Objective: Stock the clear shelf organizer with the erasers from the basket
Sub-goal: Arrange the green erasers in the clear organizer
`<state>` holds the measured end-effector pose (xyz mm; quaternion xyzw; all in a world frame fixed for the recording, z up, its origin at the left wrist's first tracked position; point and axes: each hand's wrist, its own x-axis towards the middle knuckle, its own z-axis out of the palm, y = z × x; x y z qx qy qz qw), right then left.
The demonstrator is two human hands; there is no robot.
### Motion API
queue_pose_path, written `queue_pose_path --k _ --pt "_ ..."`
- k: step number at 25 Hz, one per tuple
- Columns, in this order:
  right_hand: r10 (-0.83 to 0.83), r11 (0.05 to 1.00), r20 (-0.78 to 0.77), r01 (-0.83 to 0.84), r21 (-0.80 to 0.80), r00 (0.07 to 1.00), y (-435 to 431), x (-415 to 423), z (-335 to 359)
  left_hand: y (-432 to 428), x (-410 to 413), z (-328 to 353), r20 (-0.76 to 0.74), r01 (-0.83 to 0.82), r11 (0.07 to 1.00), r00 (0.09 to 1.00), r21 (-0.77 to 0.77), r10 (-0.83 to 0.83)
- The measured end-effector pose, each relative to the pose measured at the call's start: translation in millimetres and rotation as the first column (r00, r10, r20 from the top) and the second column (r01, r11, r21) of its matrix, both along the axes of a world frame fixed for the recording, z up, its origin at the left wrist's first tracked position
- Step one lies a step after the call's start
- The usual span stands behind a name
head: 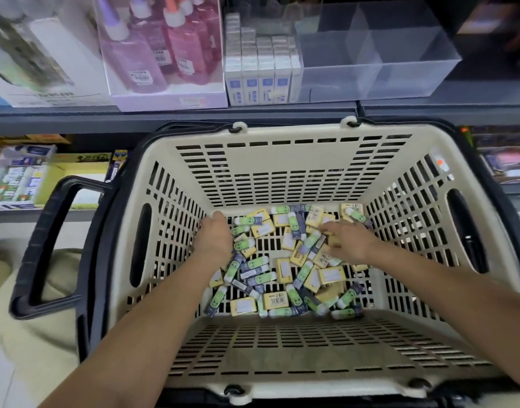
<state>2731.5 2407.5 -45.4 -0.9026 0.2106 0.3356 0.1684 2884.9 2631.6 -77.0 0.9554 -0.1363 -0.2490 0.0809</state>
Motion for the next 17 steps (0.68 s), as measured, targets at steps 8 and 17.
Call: queue_pose_path --k 8,17 --pt "-0.033 0.987 0.052 0.024 0.157 0.998 -1 -1 0 -10 10 34 -0.068 -0.052 0.969 0.997 -0.243 0.037" --pt "-0.052 0.994 0.052 0.057 -0.09 0.997 -4 6 -3 -9 1 110 -0.513 -0.283 0.771 0.856 -0.571 -0.066"
